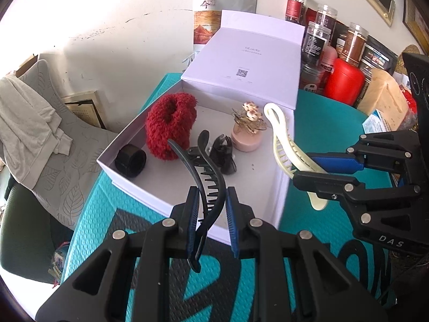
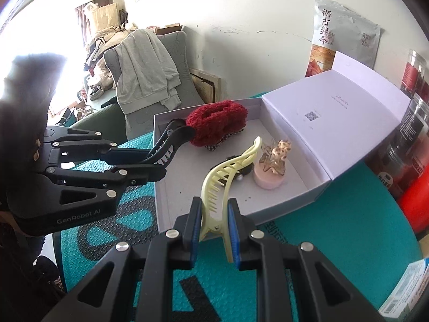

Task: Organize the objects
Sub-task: 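Carry the black and cream claw clips with both grippers into the box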

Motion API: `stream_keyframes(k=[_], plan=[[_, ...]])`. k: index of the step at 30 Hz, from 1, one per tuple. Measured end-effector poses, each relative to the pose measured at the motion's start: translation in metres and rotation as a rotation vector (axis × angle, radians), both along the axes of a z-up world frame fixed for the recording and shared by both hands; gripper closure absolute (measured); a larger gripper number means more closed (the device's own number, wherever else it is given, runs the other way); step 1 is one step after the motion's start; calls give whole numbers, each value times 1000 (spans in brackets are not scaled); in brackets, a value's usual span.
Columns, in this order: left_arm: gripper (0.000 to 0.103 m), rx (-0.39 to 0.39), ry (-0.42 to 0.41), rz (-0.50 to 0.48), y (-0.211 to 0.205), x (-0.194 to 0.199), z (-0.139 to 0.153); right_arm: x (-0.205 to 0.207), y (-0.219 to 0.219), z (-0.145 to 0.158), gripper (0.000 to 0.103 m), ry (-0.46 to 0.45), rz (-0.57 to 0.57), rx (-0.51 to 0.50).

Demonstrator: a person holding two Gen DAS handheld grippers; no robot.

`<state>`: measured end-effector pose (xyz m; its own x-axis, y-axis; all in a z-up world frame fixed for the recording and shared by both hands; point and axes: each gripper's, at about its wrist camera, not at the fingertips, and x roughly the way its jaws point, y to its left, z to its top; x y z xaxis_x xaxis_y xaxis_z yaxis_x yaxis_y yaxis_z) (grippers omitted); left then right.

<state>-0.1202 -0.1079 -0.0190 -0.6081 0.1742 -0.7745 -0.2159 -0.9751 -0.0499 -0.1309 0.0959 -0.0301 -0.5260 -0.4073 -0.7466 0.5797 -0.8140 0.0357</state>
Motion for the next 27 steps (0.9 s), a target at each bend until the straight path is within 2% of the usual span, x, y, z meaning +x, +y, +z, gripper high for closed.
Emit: stream_keyframes(k=[14, 27], plan=[[84, -16, -12, -35, -5, -66, -30, -58, -11, -24, 85, -20, -17, 10], [84, -30, -28, -84, -1, -105, -51, -84, -14, -37, 85, -24, -15, 14]])
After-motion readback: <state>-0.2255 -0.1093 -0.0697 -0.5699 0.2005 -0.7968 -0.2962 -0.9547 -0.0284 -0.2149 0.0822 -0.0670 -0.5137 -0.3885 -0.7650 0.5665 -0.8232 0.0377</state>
